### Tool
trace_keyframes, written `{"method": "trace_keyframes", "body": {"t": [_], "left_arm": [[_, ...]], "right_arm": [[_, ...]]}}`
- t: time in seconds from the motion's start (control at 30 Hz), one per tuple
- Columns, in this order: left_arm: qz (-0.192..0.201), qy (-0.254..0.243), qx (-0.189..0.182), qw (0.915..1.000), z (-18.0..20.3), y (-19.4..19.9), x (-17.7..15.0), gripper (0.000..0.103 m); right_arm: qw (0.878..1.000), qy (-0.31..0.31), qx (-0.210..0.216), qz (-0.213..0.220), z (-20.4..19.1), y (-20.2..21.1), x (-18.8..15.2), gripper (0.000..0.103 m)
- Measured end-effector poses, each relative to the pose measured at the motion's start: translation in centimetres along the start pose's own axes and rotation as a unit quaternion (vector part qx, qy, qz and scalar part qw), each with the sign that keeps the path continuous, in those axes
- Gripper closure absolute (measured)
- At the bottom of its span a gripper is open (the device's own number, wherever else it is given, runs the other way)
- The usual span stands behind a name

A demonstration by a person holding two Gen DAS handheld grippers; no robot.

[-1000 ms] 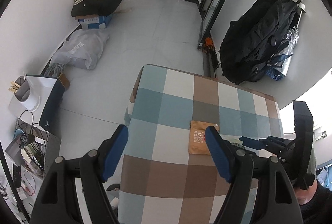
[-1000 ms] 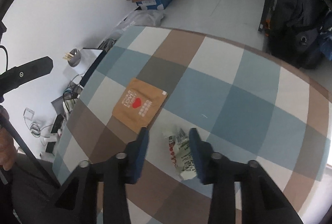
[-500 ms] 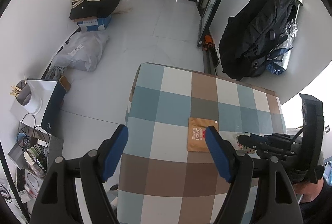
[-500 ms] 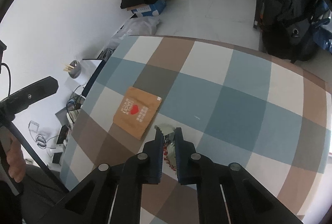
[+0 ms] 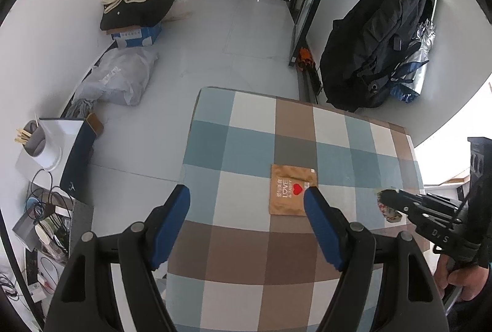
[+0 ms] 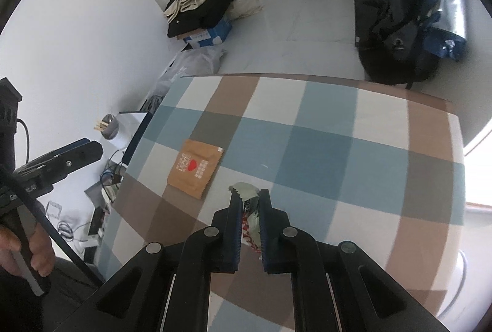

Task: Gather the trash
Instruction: 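Grasp the small crumpled wrapper on the table with the right tool, then lower the left tool and grasp the brown LOVE & TASTY packet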

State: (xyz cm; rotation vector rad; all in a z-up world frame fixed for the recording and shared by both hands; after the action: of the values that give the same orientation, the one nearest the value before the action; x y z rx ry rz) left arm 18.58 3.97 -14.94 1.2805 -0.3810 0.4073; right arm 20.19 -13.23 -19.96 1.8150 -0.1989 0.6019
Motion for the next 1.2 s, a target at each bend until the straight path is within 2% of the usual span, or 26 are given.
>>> {"method": "trace_keyframes", "body": {"t": [0.2,0.47,0.63,0.73,0.9,0.97,1.2], "left_arm": [[-0.007,-0.007,0.007,0.9999,0.5,-0.6,-0.6,0.030],[-0.044,0.022,-0.016,0.9987,1.4,-3.5,-0.5,0.030],[-0.078,0.017,-0.005,0.9968,2.0,-5.9,-1.0,0.030],[-0.088,-0.005,0.003,0.9961,3.1,-6.8,-1.1,0.030],[-0.097,-0.049,0.059,0.9923,3.7,-7.9,-1.5,0.030],[-0.103,-0.038,0.043,0.9931,4.0,-8.2,-1.8,0.030],[-0.124,-0.056,0.053,0.9893,4.5,-9.1,-2.6,0.030]], "right_arm": [[1.000,-0.020,0.005,0.016,1.3,1.8,-0.1,0.094],[0.999,-0.023,0.005,0.026,2.6,3.7,-1.0,0.094],[0.999,-0.024,0.004,0.025,3.5,4.1,-1.3,0.094],[0.999,-0.029,0.002,0.023,4.2,4.0,-1.1,0.094],[0.999,-0.038,-0.007,0.019,5.4,3.6,-0.7,0.094],[0.999,-0.043,-0.006,0.014,5.8,3.3,-0.7,0.094],[0.998,-0.057,-0.012,0.011,7.5,3.2,-0.6,0.094]]}}
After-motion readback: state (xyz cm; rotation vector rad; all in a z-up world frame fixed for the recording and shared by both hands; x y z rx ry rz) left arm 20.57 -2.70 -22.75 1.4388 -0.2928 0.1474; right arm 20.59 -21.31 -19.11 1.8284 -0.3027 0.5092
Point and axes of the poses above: each gripper's, at about its wrist camera, not at the fingertips, and y roughly against the way its jaws point, z to its right, x to its top, the point moved 10 cm from there along -y, roughly the way its jaws point, and after that the axes turned 5 degrees about -x, right-handed, at the moved point
